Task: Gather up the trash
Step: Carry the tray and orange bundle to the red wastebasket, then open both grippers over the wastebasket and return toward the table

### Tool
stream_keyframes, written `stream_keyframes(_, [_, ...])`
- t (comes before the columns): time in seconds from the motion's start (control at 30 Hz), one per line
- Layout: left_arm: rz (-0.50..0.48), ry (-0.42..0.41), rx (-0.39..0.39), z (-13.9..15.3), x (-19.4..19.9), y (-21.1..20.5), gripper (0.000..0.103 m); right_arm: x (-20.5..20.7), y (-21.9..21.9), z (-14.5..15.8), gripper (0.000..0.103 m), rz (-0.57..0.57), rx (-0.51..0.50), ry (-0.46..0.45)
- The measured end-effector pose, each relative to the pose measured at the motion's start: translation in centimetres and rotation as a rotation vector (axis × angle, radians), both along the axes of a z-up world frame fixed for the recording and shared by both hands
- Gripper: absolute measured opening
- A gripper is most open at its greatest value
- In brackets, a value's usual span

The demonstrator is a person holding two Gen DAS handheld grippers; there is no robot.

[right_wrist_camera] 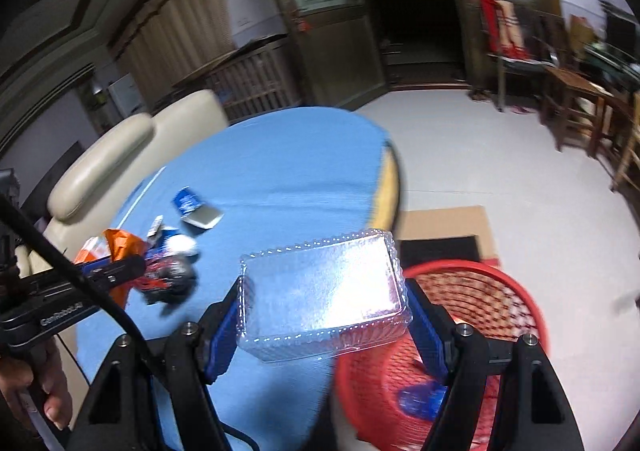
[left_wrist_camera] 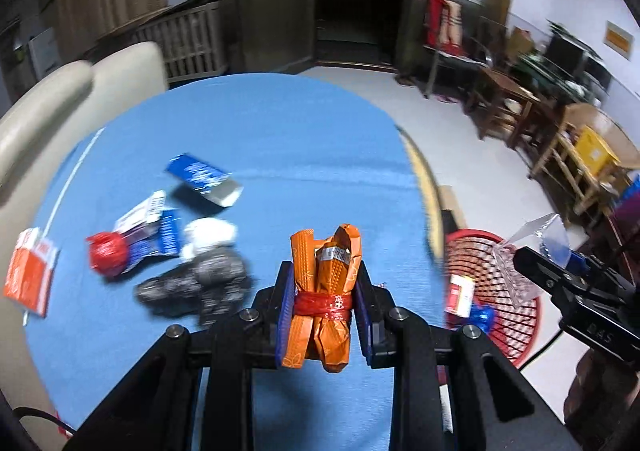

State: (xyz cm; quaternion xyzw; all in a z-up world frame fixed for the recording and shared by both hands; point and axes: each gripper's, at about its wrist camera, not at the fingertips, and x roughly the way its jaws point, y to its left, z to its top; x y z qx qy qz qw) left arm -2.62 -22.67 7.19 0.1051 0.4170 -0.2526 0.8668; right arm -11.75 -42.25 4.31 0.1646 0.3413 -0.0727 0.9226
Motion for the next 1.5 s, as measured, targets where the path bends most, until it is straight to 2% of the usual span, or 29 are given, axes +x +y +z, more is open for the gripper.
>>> stream_keyframes(0.27, [-0.162, 0.031, -0.017, -0.8, -2.1, -6.5, 0.029, -3.6, -6.8, -2.2, 0.077, -0.167, 0.032, 0.060])
stream_keyframes(0.47, [-0.254, 0.064, 0.016, -2.2, -3.2, -10.6, 0.029, -4.1, -10.1, -5.1, 0.077, -0.201, 0.057, 0.151])
stream_keyframes(0.67, [-0.288, 0.103, 0.044, -3.5, -3.3, -13.3, 0.029, -3.8, -12.6, -8.2, 0.079, -0.221, 0.086, 0.230])
stream_keyframes(0.87, [-0.309, 0.141, 0.075, -5.0, -3.5, -14.8, 0.030, -2.6, -13.7, -10.0, 0.082, -0.218, 0.115, 0.279])
stream_keyframes(1.1, [-0.334, 0.167, 0.105, -6.4, -3.9, -16.6, 0.031, -2.6, -15.1, -10.2, 0.084, -0.256, 0.138, 0.271])
stream_keyframes(1.17, [-0.348, 0.181, 0.107, -6.8, -4.2, -17.1, 0.040, -2.8, -15.5, -9.9, 0.085, -0.263, 0.145, 0.260])
stream_keyframes(1.23, [-0.358, 0.185, 0.100, -6.9, -4.3, -17.4, 0.069, -3.0, -15.7, -9.6, 0.089, -0.265, 0.157, 0.244])
stream_keyframes(1.33, [-0.362, 0.156, 0.099, -6.7, -4.6, -17.4, 0.071, -2.8, -15.9, -9.3, 0.089, -0.253, 0.167, 0.236])
stream_keyframes(1.5, [-0.329, 0.167, 0.096, -6.8, -3.6, -16.5, 0.071, -2.9, -16.5, -9.0, 0.089, -0.272, 0.177, 0.219])
